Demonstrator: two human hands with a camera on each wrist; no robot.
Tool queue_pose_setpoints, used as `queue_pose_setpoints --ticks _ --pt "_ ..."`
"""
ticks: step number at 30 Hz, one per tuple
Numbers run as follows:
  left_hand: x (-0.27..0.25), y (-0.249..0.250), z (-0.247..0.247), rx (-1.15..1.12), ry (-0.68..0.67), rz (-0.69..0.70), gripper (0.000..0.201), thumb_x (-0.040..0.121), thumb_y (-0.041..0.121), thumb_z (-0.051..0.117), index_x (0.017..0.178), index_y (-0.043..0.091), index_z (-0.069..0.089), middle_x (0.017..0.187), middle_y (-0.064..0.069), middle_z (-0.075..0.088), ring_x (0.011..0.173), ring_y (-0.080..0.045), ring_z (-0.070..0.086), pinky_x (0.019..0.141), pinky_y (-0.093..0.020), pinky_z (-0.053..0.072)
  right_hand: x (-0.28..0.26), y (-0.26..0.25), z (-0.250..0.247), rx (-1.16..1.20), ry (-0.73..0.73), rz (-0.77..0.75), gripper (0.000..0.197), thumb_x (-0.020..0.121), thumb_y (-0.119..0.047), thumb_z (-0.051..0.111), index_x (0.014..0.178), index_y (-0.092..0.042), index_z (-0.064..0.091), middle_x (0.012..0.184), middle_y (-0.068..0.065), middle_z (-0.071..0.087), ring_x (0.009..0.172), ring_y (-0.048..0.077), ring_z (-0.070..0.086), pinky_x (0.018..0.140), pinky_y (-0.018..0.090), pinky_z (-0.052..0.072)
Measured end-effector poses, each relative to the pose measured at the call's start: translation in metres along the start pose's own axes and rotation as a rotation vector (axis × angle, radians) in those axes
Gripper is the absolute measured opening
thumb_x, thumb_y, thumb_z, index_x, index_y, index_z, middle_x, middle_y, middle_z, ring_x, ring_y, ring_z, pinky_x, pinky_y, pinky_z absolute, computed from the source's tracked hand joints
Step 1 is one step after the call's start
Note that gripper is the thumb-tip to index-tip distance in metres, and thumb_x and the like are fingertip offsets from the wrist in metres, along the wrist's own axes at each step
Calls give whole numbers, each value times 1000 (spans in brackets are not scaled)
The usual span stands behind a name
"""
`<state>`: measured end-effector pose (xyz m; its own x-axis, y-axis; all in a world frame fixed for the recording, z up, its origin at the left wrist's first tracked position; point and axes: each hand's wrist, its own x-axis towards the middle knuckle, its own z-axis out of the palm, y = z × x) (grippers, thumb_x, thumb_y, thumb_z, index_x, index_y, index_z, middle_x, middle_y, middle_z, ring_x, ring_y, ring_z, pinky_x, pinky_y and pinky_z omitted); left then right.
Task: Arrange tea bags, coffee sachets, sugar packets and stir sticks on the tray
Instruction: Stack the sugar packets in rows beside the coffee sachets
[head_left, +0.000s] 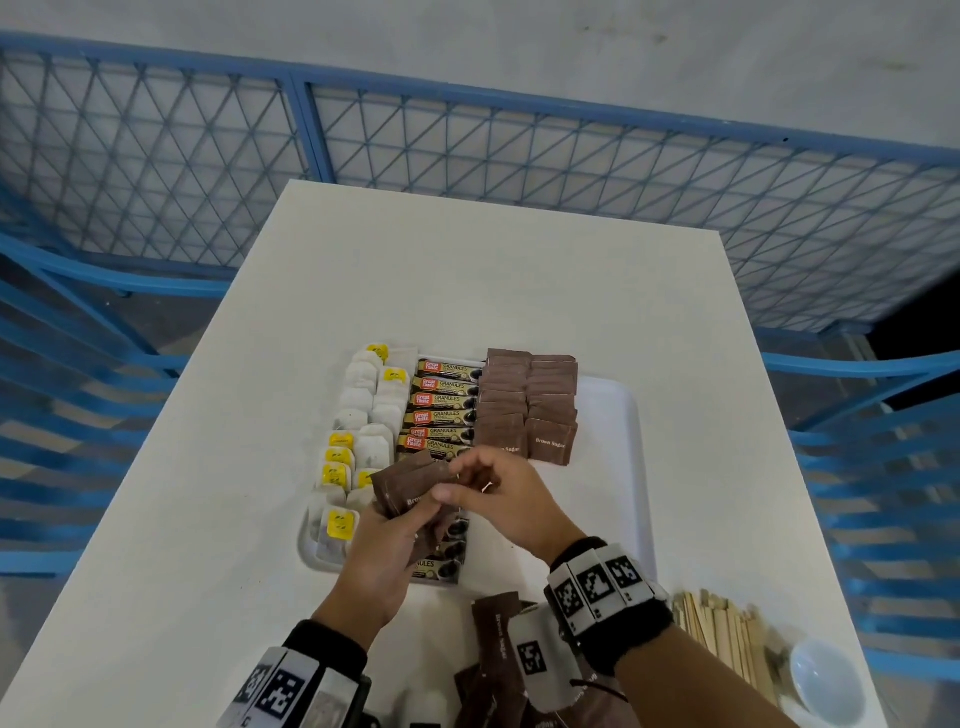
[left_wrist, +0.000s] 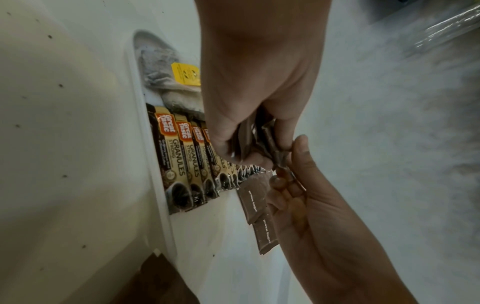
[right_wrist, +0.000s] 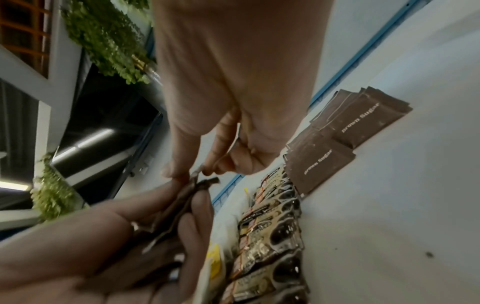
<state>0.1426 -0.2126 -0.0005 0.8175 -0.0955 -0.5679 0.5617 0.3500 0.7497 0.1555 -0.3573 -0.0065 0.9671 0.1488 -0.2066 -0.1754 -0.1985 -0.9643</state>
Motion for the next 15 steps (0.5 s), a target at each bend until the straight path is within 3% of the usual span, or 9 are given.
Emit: queue_pose_setpoints --ticks 3,5,10,15 --pt "1 -1 -2 -45 16 -33 26 88 21 58 111 12 64 95 -7 72 82 -16 68 61 -23 54 -2 -1 -1 56 -25 18 18 75 -14 76 82 -22 62 76 -8 61 67 0 54 66 14 46" --pt "1 -2 -4 -66 26 -58 29 88 26 57 112 12 63 97 -10 71 81 -17 68 57 -23 54 -4 0 -1 49 -32 36 16 77 -13 74 78 -22 61 74 -9 60 63 -1 53 61 12 44" --pt "1 0 -6 -78 15 -42 19 88 11 58 105 14 65 86 -8 73 73 -18 66 52 -23 52 -9 5 -5 145 -21 123 13 83 -8 67 78 -14 58 73 2 61 63 10 57 58 19 50" --pt "1 -3 -6 -62 16 -34 16 86 3 59 98 12 65 76 -5 73 58 -12 66 48 -21 51 -14 5 -15 267 -29 202 13 83 1 64 86 -11 59 73 4 65 60 9 64 61 20 54"
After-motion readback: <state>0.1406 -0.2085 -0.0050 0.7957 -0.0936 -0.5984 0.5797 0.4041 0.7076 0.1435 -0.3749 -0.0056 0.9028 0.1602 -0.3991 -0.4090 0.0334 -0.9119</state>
